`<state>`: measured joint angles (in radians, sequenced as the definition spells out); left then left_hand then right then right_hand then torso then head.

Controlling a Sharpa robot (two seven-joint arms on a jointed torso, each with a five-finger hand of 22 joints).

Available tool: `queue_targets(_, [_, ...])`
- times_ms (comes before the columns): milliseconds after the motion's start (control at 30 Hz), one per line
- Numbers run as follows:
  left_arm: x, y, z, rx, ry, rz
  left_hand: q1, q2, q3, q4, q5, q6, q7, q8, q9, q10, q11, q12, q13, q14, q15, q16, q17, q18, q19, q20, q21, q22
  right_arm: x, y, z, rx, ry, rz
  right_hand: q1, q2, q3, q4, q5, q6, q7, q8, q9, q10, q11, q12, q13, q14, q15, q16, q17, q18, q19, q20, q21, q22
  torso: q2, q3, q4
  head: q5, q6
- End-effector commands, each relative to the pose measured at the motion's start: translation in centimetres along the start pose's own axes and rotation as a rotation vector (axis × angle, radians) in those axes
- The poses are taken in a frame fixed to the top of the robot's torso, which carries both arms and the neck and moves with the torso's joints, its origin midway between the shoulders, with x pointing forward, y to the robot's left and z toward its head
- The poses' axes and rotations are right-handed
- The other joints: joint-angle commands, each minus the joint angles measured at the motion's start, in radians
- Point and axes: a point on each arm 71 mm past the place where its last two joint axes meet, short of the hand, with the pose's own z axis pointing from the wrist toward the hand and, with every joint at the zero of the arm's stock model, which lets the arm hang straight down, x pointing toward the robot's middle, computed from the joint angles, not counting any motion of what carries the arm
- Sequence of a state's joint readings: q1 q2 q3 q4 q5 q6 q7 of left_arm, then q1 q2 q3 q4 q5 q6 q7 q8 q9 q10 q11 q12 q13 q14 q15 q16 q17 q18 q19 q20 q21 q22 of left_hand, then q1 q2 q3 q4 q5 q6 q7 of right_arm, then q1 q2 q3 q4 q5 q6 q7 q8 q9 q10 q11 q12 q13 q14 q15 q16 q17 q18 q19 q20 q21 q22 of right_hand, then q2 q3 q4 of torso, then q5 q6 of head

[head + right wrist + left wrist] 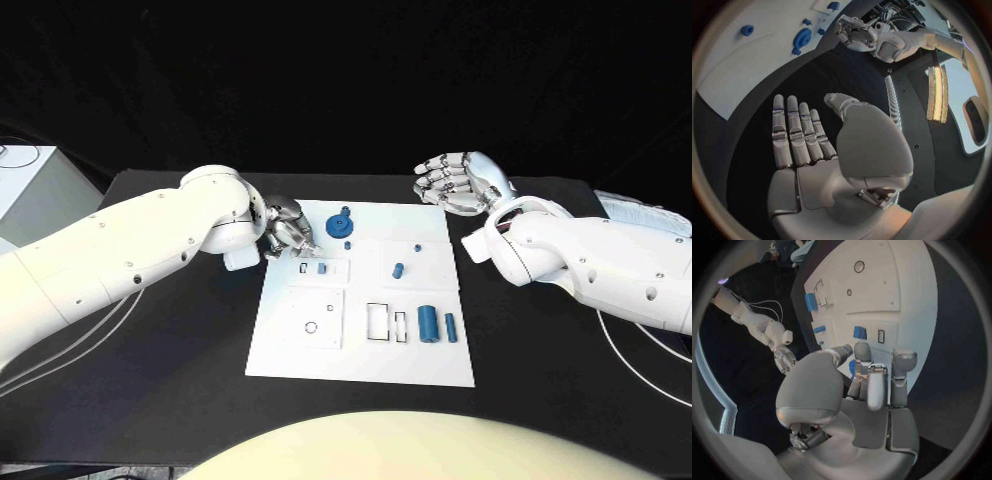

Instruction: Assemble the parts on the task board

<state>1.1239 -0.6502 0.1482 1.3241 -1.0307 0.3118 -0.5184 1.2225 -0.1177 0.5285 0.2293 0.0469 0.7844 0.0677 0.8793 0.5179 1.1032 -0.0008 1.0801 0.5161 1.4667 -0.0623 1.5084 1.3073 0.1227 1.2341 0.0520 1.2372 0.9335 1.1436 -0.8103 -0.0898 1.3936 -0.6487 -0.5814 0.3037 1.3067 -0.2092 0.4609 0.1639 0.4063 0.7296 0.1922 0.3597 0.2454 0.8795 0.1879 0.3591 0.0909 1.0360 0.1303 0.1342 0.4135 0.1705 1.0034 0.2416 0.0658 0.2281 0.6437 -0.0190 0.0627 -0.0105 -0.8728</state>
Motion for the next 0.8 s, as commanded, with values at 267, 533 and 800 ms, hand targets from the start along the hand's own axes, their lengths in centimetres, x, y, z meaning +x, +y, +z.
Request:
queue_targets(267, [0.6,-0.1,0.1,0.022,0.004,-0.004,0.052,-0.017,0.002,-0.033,0.007,0.004,-0.004,-0.002,-0.001,0.003,-0.005,0.005,0.014,0.059,0.003,0.001,0.144,0.003,0.002,0.001,-0.002,0.009,0.2,0.2,0.0,-0.013,0.015,0.004,-0.006,0.001,0.000,-0.004,0.004,0.008,0.061,-0.005,-0.001,0.004,0.002,-0.003,-0.001,0.002,0.006,-0.001,-0.001,0.013,-0.006,0.001,-0.001,-0.001,0.000,-0.0012,-0.0001,0.004,0.000])
queue_targets(533, [1.2,-0.1,0.6,0.020,0.003,0.012,0.068,-0.015,0.011,-0.043,0.007,0.011,-0.008,0.001,-0.002,0.016,-0.008,0.015,0.030,0.063,0.001,0.006,0.153,0.002,0.008,-0.001,0.001,0.015,0.2,0.1,0.0,-0.012,0.015,0.004,-0.006,0.001,0.000,-0.004,0.004,0.008,0.061,-0.005,-0.001,0.004,0.002,-0.003,-0.001,0.002,0.006,-0.001,-0.001,0.013,-0.006,0.001,-0.001,-0.001,0.001,-0.0008,-0.0005,0.003,0.000])
queue_targets(800, [1.4,-0.1,0.8,0.019,0.006,0.013,0.068,-0.015,0.011,-0.043,0.007,0.011,-0.008,0.001,-0.002,0.018,-0.008,0.016,0.032,0.063,0.000,0.006,0.153,0.001,0.009,-0.001,0.002,0.017,0.2,0.1,0.0,-0.012,0.015,0.004,-0.006,0.002,0.000,-0.006,0.005,0.009,0.061,-0.005,-0.001,0.004,0.002,-0.003,-0.003,0.003,0.006,-0.001,-0.002,0.013,-0.006,0.001,-0.001,-0.003,0.000,-0.0006,-0.0002,0.003,0.000])
